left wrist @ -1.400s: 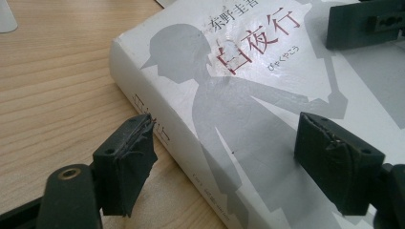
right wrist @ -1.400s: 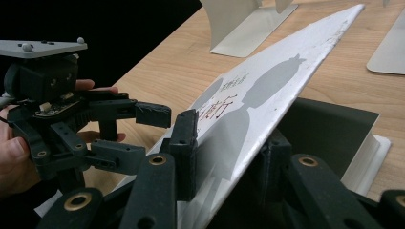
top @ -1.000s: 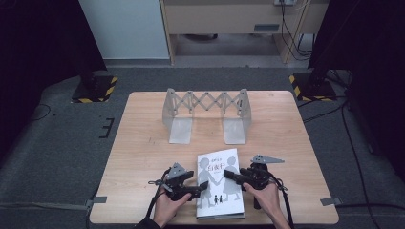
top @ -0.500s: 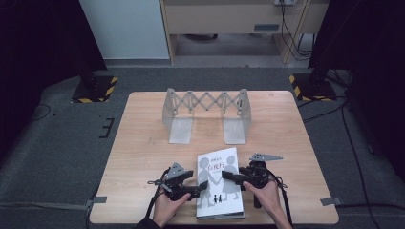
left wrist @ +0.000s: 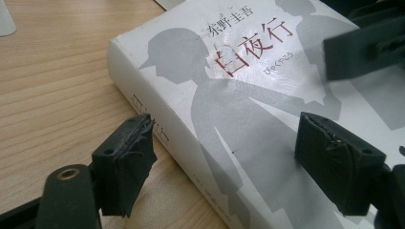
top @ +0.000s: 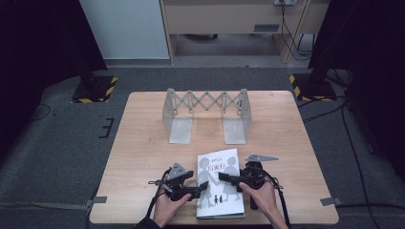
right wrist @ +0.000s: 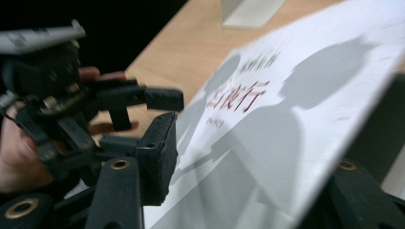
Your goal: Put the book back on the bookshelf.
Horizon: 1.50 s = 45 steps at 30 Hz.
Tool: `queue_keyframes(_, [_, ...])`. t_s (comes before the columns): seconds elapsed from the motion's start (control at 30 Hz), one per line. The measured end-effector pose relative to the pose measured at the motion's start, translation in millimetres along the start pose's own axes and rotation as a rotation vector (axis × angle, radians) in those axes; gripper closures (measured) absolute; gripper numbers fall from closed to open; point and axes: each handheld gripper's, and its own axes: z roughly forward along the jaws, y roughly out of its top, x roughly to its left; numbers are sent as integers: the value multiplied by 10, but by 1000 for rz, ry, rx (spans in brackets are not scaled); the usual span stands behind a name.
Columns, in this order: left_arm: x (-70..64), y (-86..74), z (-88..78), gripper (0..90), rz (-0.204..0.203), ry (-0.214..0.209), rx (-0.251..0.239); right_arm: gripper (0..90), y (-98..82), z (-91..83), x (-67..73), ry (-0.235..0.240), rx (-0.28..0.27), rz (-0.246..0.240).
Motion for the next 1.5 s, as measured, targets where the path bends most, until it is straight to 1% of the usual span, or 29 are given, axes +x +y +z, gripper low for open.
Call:
queue_keyframes(0.03, [-3,-2,1,202,4,1,3,475,-23,27,-5,-20,13,-3])
queue_keyframes(0.07, [-5,-2,1,202,8,1,2,498,-38,32,-25,-21,9,4])
queue_keyframes(0.1, [-7,-2,2,202,8,1,2,524,-43,28,-45,-10,2,21])
queue_keyframes(0.13, [-6,-2,2,202,8,1,3,552,-42,22,-54,-11,4,33])
queue_keyframes(0.2, [-4,-2,3,203,7,0,5,579,-40,17,-59,-15,8,53])
queue_keyframes(0.3, [-1,0,-1,202,7,-3,4,630,-33,2,-72,-1,-6,76])
queue_keyframes(0.4, [1,3,-6,209,4,-9,0,644,-29,-5,-64,-1,-14,69])
queue_keyframes(0.47, [7,6,-10,212,-1,-16,-5,667,-16,-17,-38,-2,-20,72])
queue_keyframes(0.53, [12,9,-16,216,-1,-16,-9,673,-14,-21,-34,0,-23,74])
queue_keyframes(0.57, [16,12,-20,220,-5,-20,-11,684,-10,-27,-31,2,-33,69])
queue_keyframes(0.63, [31,16,-28,222,-20,-32,-24,704,5,-44,-9,10,-39,73])
queue_keyframes(0.7, [44,23,-35,221,-32,-44,-35,722,31,-59,17,17,-42,56])
queue_keyframes(0.73, [48,25,-37,218,-34,-52,-39,731,42,-68,32,23,-42,56])
queue_keyframes(0.77, [48,27,-32,200,-36,-63,-45,753,55,-80,59,43,-53,45])
queue_keyframes(0.8, [48,27,-32,187,-36,-63,-45,753,55,-80,59,43,-53,45])
queue_keyframes(0.83, [49,28,-32,187,-44,-72,-55,759,59,-83,68,47,-55,42])
queue_keyframes(0.9, [61,35,-37,123,-48,-87,-74,791,94,-130,128,67,-74,18])
queue_keyframes(0.93, [61,35,-37,112,-48,-87,-74,791,94,-130,128,67,-74,18])
queue_keyframes(0.97, [64,38,-32,112,-52,-97,-84,795,102,-145,137,71,-80,12])
queue_keyframes(1.07, [65,44,-9,63,-64,-126,-103,811,138,-215,184,81,-99,-25])
queue_keyframes(1.17, [70,42,26,26,-79,-173,-116,824,169,-280,215,95,-122,-53])
queue_keyframes(1.23, [58,36,57,1,-70,-200,-117,833,180,-318,229,109,-153,-73])
queue_keyframes(1.27, [47,31,80,0,-74,-227,-118,841,197,-348,241,124,-170,-84])
queue_keyframes(1.3, [36,28,96,0,-75,-245,-113,841,197,-348,241,124,-170,-84])
queue_keyframes(1.33, [23,18,119,0,-86,-268,-102,846,201,-354,243,132,-175,-87])
queue_keyframes(1.4, [28,-4,146,0,-104,-301,-89,849,203,-355,234,157,-176,-84])
queue_keyframes(1.47, [44,-23,165,0,-115,-312,-93,847,199,-334,224,158,-173,-83])
queue_keyframes(1.5, [51,-34,181,0,-129,-316,-92,846,200,-326,216,157,-172,-80])
